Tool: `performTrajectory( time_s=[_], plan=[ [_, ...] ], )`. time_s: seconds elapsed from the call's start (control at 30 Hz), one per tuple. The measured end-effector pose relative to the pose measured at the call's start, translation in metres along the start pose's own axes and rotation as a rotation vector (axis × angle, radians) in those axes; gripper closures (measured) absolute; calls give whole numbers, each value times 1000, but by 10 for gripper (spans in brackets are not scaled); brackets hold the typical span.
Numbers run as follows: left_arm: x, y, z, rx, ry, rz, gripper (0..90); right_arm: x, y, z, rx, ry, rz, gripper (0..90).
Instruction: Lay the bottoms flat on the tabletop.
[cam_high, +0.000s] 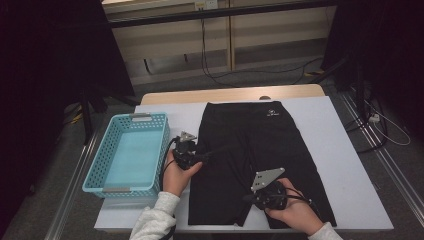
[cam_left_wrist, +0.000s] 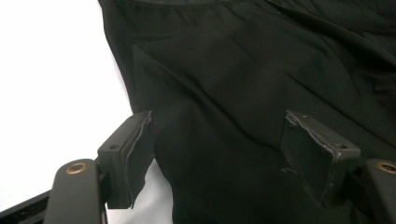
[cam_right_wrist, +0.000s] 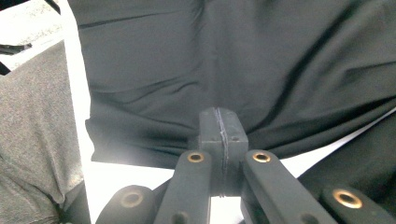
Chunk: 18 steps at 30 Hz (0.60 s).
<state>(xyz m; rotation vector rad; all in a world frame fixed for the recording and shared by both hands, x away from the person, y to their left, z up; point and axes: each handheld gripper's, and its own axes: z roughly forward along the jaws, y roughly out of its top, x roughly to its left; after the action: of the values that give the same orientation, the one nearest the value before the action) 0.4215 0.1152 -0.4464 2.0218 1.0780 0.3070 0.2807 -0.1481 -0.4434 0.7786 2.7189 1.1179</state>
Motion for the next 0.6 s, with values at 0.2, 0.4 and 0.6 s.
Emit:
performTrajectory(
  time_s=[0.2,0.4,0.6],
  plan=[
    [1,0,-1,3,-2,1,260,4,3,-4,-79,59,13,839],
    [3,-2,-3,24,19,3,262,19,14,9,-64,55,-26,709],
    [3,-6,-2,77,41,-31,377,16,10,13,-36,32,-17,576]
  ],
)
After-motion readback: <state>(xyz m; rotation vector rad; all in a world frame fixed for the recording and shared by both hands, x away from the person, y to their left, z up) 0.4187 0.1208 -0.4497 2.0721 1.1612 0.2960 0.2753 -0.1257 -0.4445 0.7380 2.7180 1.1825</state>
